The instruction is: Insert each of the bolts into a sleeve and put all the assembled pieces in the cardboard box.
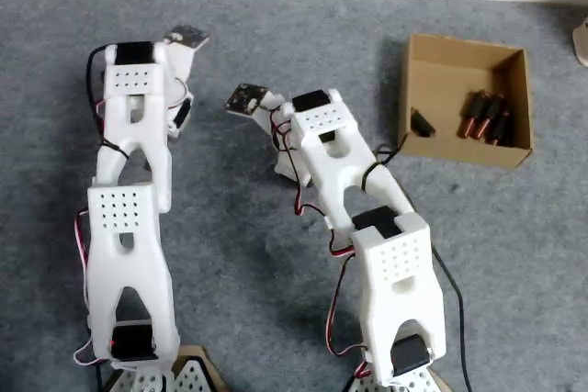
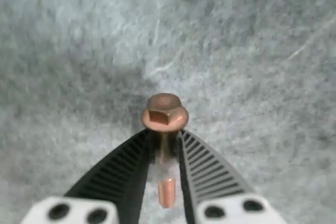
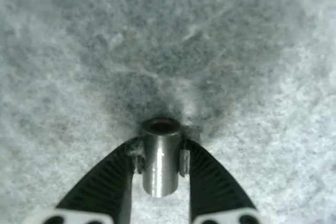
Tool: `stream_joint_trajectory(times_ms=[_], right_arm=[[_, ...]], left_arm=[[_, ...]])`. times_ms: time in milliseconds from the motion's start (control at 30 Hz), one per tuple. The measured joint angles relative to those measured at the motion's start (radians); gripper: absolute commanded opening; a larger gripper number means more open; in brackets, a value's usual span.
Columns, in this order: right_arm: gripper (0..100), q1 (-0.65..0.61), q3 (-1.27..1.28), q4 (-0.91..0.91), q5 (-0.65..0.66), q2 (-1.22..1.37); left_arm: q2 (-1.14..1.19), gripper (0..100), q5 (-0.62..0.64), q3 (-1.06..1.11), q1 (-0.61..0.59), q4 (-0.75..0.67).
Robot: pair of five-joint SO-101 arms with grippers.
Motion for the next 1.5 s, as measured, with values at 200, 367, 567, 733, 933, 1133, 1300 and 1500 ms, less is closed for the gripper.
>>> stream_joint_trajectory(times_ms=[200,367,567,733,933,1133,1300,1500], right_arm=[[0.5,0.0,0.304,-0.244,-0.025,-0.207],[0.5,-0.002,0.724,-0.591,-0.034,-0.506],[0.5,-0.005,1.003,-0.77,-0.118,-0.713],[0.5,-0.005,1.019,-0.781,-0.19,-0.738],[0.5,0.029,1.03,-0.781,-0.288,-0.833],[0.5,0.041,1.16,-0.855,-0.315,-0.968],[0.5,0.041,1.244,-0.887,-0.315,-1.057],[0.5,0.046,1.321,-0.924,-0.315,-1.168]], left_arm=[[-0.02,1,0.107,0.009,0.0,0.015],[-0.147,1,0.146,0.137,0.0,0.015],[-0.305,1,0.176,0.322,0.0,0.015],[-0.465,1,0.235,0.497,0.0,-0.032],[-0.809,1,0.295,0.921,0.006,-0.333],[-1.16,1,0.296,1.405,0.049,-0.738],[-1.229,1,0.298,1.485,0.092,-0.812],[-1.229,1,0.295,1.531,0.175,-0.821]])
